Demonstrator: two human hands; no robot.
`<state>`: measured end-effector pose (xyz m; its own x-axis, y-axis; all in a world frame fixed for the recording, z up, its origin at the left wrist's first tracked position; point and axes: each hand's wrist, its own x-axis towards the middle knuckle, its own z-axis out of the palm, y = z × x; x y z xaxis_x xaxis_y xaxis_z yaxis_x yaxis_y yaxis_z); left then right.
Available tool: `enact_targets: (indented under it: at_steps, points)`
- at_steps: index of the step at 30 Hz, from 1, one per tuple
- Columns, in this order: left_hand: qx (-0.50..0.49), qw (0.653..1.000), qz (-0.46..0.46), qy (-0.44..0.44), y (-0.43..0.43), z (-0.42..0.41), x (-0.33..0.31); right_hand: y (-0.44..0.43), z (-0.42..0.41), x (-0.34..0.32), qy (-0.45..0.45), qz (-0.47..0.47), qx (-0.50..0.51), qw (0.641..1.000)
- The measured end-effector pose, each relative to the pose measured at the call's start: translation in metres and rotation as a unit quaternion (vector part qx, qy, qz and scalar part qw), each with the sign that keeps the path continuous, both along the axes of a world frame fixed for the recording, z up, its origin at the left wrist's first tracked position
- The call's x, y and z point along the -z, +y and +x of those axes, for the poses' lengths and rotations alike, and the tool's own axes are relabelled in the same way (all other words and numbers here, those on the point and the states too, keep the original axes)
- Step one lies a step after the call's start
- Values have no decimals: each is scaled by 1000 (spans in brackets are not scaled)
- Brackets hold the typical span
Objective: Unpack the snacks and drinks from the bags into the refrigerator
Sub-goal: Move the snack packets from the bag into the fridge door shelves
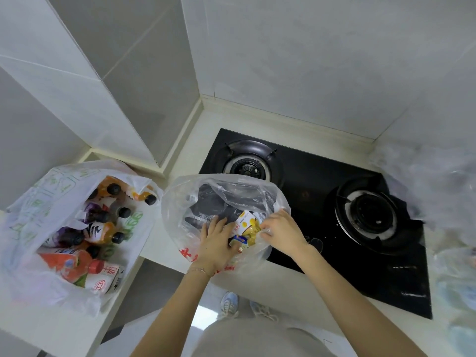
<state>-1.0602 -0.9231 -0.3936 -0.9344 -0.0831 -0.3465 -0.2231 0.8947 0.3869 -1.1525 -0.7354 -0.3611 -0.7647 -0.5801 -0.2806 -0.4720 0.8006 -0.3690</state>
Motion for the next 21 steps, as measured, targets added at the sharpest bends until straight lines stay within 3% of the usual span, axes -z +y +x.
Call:
enact_targets:
  at_steps: [7,12,17,21]
  points:
    - [-34,999,-41,4,9,-25,4,-27,4,-9,39,-63,26,997]
    - [-33,999,-14,21,12,-32,18,-34,-1,-12,6,-11,4,1000]
    - [-97,985,82,113,12,-32,7,-27,0,-3,-22,29,36,999]
    - [-167,958,202,120,6,-21,-5,-25,0,-6,-89,-47,67,993]
